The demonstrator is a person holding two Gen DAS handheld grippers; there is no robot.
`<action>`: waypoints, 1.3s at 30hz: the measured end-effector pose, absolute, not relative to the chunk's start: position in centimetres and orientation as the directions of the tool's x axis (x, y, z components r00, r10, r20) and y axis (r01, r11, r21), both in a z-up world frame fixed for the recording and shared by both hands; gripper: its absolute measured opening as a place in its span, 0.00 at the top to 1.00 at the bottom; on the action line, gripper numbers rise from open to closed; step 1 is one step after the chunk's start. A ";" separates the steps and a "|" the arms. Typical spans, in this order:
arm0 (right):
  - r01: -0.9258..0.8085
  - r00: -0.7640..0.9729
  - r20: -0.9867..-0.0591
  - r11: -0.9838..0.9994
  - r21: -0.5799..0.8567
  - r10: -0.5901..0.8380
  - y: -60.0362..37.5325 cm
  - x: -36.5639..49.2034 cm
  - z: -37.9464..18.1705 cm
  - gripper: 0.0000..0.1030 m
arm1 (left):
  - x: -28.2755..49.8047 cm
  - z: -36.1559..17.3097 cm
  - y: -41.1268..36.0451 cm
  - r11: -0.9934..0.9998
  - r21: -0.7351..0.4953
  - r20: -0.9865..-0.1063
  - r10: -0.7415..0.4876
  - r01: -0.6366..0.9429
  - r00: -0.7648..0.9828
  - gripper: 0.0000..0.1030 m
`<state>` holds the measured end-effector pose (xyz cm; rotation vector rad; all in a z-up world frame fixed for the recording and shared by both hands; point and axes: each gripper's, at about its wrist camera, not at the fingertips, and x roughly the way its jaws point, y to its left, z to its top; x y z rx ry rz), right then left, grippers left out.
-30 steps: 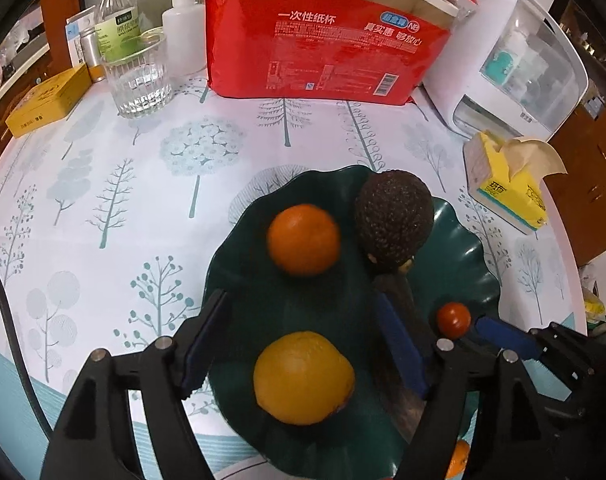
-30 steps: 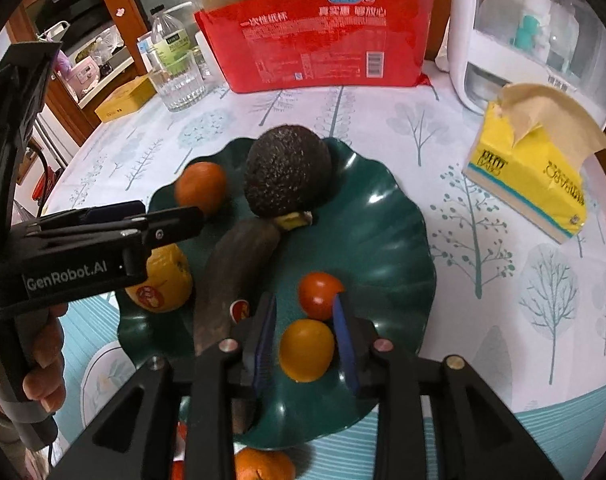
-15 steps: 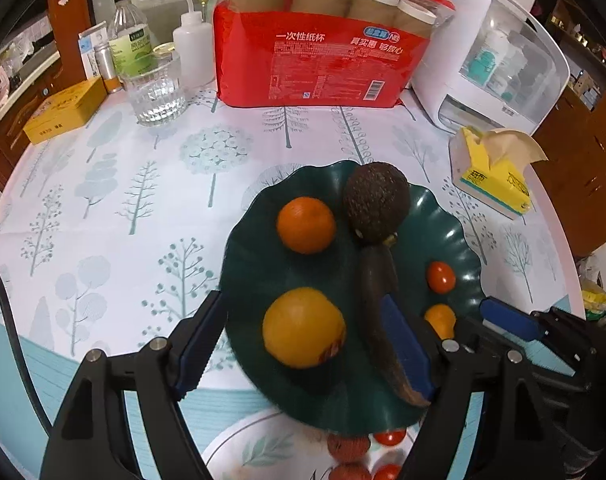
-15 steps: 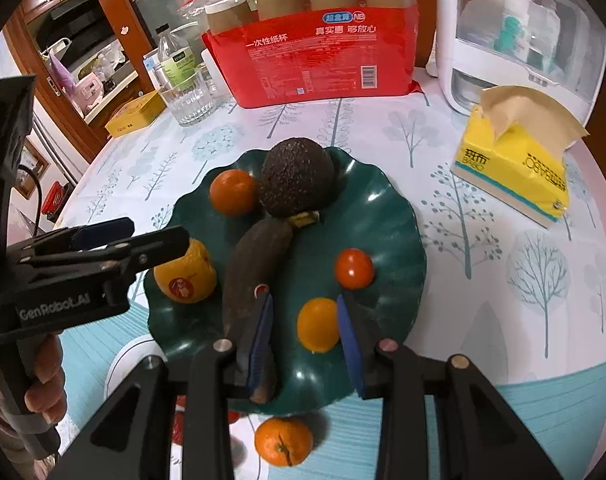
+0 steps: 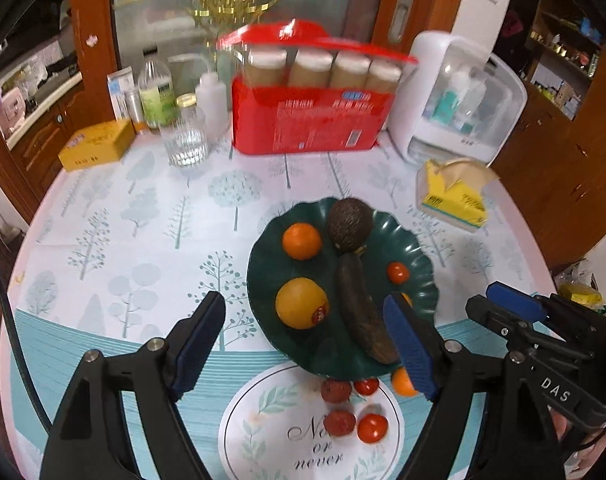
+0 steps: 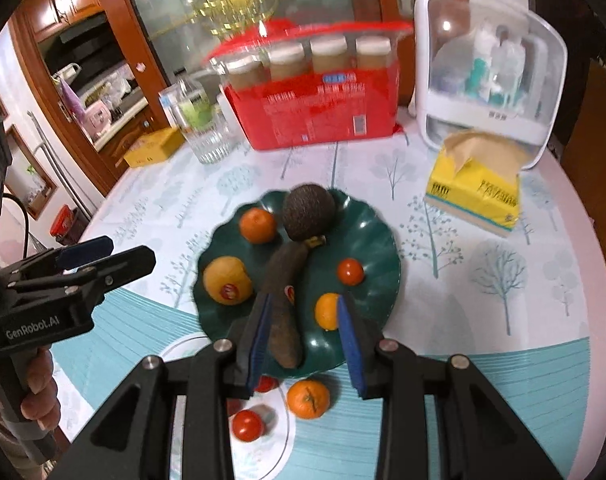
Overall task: Organize fruits
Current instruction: 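Lift both tools away from the green plate, then move both tools toward the loose fruits on the white mat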
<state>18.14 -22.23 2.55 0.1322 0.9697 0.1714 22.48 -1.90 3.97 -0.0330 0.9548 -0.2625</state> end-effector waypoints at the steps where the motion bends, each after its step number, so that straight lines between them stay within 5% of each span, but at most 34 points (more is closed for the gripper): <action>1: -0.090 0.565 -0.799 0.978 0.188 0.205 -22.2 17.6 3.3 0.67 | 21.9 4.5 -1.8 0.967 -0.142 -0.795 -0.239 0.212 0.558 0.20; 12: -0.150 0.659 -0.717 0.974 0.168 0.225 -21.2 10.2 8.0 0.67 | 14.1 8.2 -1.3 0.962 -0.079 -0.702 -0.239 0.260 0.671 0.19; 20: -0.177 0.697 -0.673 0.969 0.174 0.248 -20.6 6.0 7.1 0.67 | 9.0 6.3 -0.2 0.970 -0.042 -0.618 -0.213 0.238 0.757 0.14; 39: -0.219 0.539 -0.799 0.960 0.172 0.266 -17.2 6.8 -6.6 0.67 | 10.0 -7.8 -1.0 0.968 -0.023 -0.774 -0.177 0.251 0.608 0.14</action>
